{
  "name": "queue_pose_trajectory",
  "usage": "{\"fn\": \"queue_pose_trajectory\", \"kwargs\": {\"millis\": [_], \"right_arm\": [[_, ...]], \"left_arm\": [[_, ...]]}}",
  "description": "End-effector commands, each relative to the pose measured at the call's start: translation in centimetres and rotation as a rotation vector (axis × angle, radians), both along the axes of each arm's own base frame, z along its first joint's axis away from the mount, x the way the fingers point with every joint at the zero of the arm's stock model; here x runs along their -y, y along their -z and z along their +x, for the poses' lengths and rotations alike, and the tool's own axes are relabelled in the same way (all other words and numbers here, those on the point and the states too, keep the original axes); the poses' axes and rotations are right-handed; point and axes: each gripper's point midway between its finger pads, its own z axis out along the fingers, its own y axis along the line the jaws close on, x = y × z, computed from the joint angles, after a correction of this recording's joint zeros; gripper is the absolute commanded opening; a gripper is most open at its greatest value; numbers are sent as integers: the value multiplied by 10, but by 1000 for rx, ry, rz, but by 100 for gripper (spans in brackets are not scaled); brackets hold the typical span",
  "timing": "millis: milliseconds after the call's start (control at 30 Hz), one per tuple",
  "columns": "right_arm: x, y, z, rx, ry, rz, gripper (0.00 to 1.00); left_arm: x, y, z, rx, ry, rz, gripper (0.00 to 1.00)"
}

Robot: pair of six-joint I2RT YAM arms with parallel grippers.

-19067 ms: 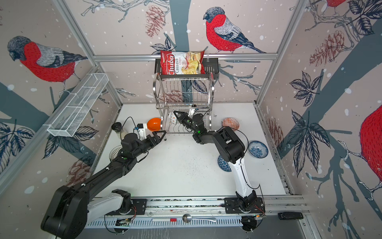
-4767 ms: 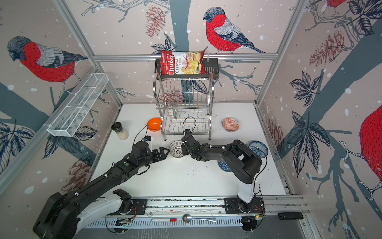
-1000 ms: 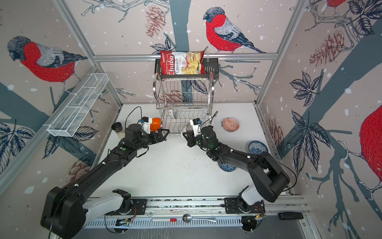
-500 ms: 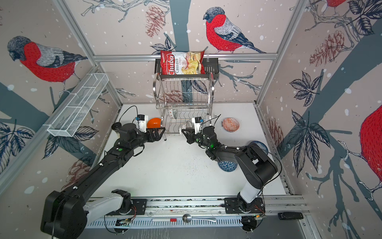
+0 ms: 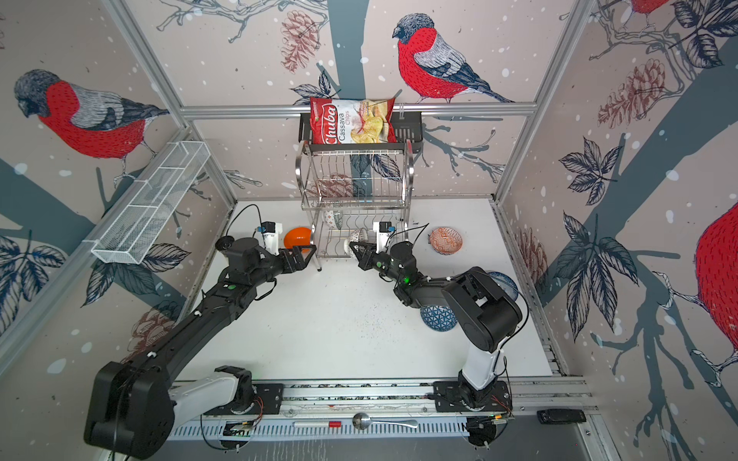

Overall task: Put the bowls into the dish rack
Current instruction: 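Insert the maroon bowl into the rack slots beside the green bowl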

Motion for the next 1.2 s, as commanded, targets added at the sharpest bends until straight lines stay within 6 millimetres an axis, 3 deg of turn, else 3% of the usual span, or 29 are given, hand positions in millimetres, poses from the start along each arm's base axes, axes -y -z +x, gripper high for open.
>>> {"fn": "queue_pose_trajectory", "kwargs": {"millis": [0,600,1167], "right_arm": [[-6,-25,7,29,-1,88,0],[-26,-24,44,-145,20,237,0],[-21,-15,80,-152,39,335,0]], "left_arm": [[6,-5,3,-4,43,-24,98],[9,4,3,-58,66,-36,98],[15,19,5,-118,86,-61,98]]}}
